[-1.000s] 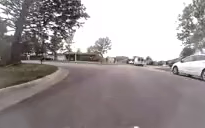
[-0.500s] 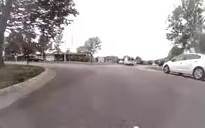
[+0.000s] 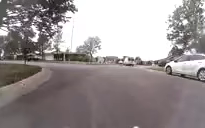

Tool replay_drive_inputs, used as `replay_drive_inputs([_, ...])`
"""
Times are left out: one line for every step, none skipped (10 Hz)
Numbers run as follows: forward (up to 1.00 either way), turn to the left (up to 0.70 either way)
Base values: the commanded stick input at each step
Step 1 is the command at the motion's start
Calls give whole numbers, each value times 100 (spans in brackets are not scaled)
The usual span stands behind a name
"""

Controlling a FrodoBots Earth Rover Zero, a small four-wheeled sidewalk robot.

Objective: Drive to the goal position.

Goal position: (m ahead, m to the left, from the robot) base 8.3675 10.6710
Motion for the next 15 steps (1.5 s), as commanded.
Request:
replay_drive_inputs([70,0])
replay_drive_inputs([70,-1])
replay_drive_inputs([70,-3])
replay_drive_inputs([70,0])
replay_drive_inputs([70,0])
replay_drive_inputs([70,0])
replay_drive_inputs([70,0])
replay_drive_inputs([70,0])
replay_drive_inputs([70,0])
replay_drive_inputs([70,0])
replay_drive_inputs([70,0])
replay_drive_inputs([70,0])
replay_drive_inputs([70,0])
replay_drive_inputs([70,0])
replay_drive_inputs([70,0])
